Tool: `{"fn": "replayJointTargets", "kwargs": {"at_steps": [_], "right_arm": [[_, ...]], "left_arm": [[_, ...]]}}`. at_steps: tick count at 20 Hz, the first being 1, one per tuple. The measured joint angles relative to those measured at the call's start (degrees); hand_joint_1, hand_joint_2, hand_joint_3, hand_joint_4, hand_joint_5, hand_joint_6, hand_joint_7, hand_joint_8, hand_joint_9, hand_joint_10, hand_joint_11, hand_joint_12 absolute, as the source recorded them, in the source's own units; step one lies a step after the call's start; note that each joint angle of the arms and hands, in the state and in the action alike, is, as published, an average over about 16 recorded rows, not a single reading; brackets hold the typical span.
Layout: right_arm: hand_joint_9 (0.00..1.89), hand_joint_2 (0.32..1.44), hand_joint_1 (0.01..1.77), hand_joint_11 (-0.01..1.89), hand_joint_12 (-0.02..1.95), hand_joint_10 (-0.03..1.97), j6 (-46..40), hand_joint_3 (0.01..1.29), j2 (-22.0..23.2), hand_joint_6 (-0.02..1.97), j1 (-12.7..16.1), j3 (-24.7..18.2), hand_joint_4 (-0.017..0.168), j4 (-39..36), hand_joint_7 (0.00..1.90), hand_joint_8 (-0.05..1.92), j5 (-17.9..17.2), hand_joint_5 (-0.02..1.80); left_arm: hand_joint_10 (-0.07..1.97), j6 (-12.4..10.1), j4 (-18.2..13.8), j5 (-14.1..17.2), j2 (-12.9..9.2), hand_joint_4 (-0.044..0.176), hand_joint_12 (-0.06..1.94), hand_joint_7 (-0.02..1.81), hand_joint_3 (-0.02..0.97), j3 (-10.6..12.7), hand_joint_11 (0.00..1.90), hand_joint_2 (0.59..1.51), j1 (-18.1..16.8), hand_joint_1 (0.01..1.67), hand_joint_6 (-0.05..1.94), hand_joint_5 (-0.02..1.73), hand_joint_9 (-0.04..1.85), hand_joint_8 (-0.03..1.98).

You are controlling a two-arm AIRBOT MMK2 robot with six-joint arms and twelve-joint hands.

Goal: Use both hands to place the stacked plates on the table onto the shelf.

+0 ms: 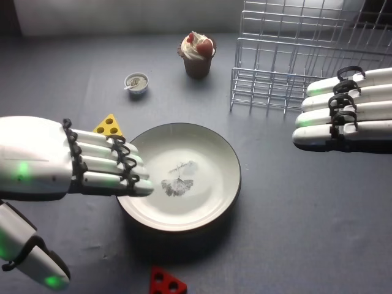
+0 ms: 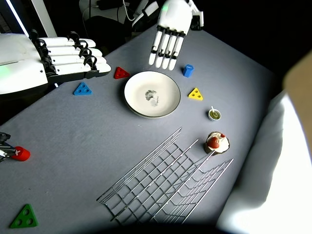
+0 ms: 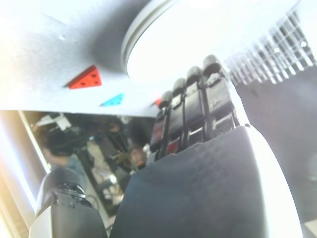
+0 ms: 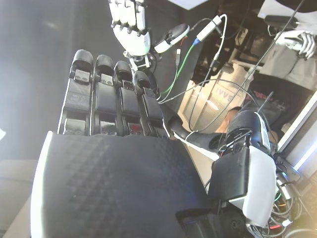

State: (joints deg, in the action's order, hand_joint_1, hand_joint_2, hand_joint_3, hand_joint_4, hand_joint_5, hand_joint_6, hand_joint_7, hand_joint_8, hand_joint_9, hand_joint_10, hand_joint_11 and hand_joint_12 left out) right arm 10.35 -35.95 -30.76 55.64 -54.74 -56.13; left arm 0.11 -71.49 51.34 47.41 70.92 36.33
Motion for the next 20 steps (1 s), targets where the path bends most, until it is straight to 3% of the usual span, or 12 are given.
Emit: {"fn": "replayJointTargets", "kwargs": {"at_steps": [6,20], "right_arm": [[0.16,0.94,0.07,0.15,0.02,0.00,0.02,0.02,-0.01,0.02,0.01,0.00,0.000,0.10,0.15,0.01,0.52,0.08],[0.15,0.93,0.06,0.15,0.02,0.00,0.24,0.02,-0.11,0.02,0.01,0.05,0.000,0.66,0.14,0.01,1.00,0.08]], "left_arm": [[0.00,-0.01,0.54,-0.10,2.82,-0.004,0.06,0.11,0.005,1.79,0.12,0.921,1.59,0.10,0.01,0.08,0.12,0.01],[0.00,0.01,2.36,-1.68,7.03,-0.004,0.05,0.13,0.005,6.16,0.14,0.938,3.55,0.10,0.02,0.08,0.13,0.01]]}}
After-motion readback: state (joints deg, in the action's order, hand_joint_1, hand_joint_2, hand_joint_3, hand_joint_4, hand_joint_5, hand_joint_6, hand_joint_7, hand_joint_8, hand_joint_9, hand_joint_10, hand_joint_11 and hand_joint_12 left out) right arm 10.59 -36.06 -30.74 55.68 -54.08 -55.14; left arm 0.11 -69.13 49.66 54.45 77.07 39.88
